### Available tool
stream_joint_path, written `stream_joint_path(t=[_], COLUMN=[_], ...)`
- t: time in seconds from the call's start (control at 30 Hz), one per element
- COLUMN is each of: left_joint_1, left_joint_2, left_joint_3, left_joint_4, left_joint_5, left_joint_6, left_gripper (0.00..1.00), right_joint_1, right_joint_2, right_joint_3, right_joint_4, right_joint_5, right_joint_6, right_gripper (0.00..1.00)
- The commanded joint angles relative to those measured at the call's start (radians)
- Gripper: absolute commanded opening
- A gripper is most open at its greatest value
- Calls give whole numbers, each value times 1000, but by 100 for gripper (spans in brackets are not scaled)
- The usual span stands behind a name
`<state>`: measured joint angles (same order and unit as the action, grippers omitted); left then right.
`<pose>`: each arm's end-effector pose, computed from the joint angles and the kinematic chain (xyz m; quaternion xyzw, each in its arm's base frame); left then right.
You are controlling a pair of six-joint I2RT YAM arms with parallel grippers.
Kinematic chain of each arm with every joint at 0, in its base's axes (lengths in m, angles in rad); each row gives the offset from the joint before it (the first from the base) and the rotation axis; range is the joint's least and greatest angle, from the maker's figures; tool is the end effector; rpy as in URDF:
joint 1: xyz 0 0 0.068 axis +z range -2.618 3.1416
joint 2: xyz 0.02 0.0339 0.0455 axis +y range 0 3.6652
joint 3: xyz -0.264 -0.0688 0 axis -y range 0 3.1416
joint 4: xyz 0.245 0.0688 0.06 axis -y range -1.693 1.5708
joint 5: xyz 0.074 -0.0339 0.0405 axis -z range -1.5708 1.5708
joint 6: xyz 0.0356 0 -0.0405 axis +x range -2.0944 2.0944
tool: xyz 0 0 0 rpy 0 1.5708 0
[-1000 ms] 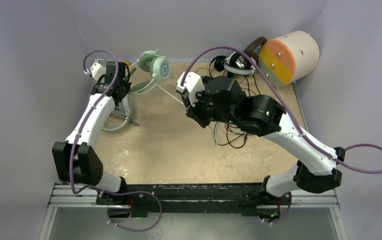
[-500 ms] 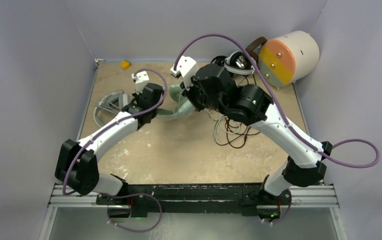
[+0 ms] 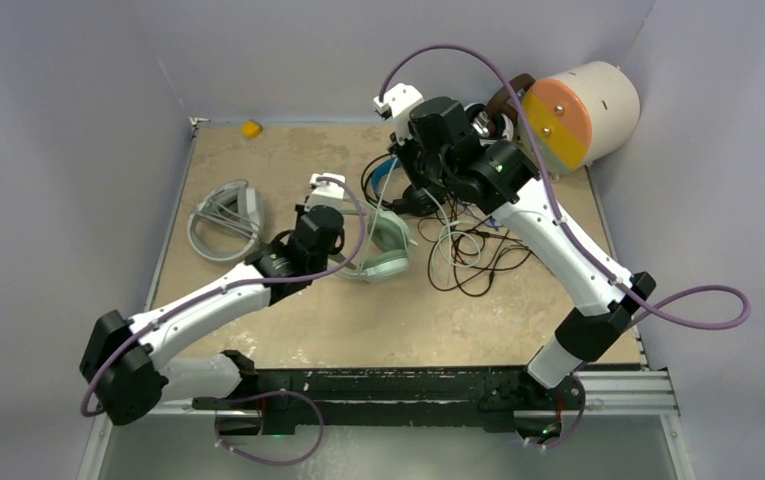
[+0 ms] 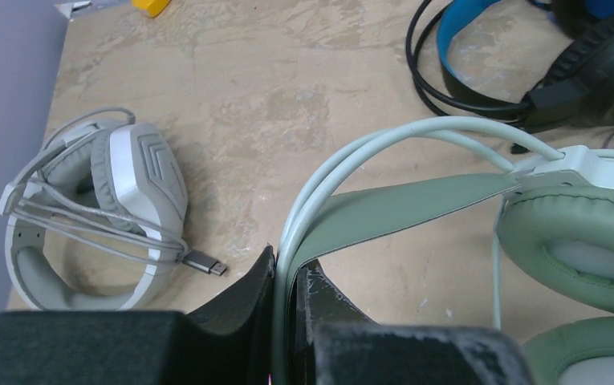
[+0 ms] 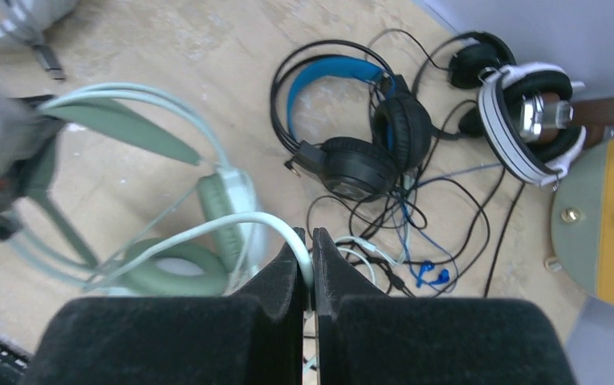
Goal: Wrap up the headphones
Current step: Wrap the headphones cable around the headphones.
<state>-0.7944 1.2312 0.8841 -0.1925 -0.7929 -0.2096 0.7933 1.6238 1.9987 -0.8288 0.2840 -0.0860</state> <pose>0.2057 -0.1733 0.2846 0.0490 0.8233 0.0757 0.5603 0.2437 0.2333 0.4752 -0.2895 0.7916 0.0691 0.5336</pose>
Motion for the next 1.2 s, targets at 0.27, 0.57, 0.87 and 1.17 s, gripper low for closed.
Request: stream_joint_path(t=[0.27, 0.57, 0.87, 1.17], left_joint_1=[-7, -7, -4, 201], left_joint_2=[-294, -340, -277, -217], left_joint_3=[52, 170, 301, 409], left_joint_4=[-137, -313, -459, -472], left_joint_5=[465, 700, 743, 984], left_joint_6=[69, 57, -35, -165], left_gripper=[0, 0, 0, 0], right_joint_1=[-100, -165, -287, -361], right_joint_2=[-57, -141, -171, -245], right_joint_3=[-136, -350, -548, -825], right_joint_4=[150, 281, 443, 789], right_joint_5=[-33, -176, -372, -562], right_joint_6=[61, 122, 212, 317], right_gripper=[0, 0, 1, 3])
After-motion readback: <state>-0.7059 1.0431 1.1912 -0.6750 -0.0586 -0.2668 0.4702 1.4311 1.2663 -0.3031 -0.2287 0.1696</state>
